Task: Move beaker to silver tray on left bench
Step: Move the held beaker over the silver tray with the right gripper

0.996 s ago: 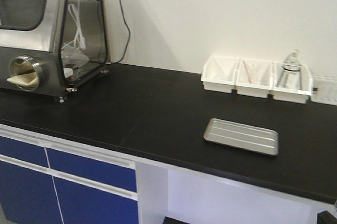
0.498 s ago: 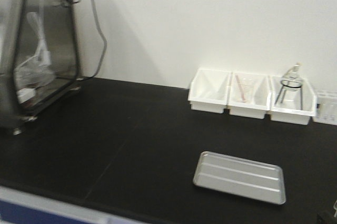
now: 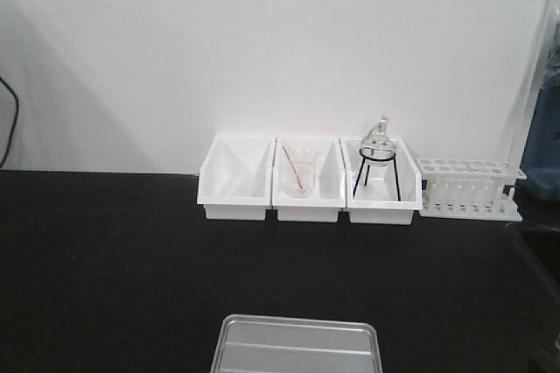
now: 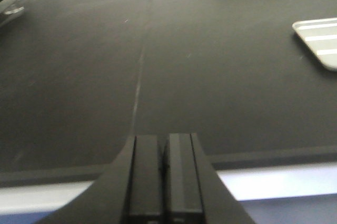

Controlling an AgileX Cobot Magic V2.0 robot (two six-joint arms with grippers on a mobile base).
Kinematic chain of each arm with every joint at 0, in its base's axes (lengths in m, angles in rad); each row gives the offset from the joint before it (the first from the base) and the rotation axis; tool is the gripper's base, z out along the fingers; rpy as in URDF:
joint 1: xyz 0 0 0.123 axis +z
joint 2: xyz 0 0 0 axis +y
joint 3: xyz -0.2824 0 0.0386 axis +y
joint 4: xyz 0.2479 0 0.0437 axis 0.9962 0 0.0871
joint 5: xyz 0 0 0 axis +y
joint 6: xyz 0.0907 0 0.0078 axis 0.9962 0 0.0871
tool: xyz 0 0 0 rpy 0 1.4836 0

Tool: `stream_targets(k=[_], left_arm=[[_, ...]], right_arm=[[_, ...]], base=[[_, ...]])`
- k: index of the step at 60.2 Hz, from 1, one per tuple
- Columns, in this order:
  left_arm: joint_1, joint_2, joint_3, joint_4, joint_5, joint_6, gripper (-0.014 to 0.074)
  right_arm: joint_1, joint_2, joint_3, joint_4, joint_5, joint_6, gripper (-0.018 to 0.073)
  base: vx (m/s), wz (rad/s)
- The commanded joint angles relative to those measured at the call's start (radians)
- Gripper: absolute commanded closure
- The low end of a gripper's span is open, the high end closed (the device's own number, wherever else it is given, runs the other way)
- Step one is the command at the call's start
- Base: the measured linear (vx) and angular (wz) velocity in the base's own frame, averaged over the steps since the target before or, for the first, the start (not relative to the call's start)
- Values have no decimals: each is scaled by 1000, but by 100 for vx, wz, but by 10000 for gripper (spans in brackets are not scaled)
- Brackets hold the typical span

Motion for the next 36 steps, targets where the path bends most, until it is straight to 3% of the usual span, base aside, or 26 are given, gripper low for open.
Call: stream_targets(k=[1,36], left_arm=[[-7,-7,20,-3,-75,-2,595],[-7,-7,20,-3,-75,-2,595]], right_arm=[[-3,1,-32,-30,-47,-4,571],[-3,1,-32,-30,-47,-4,571]], base=[[26,-25],[19,-10]])
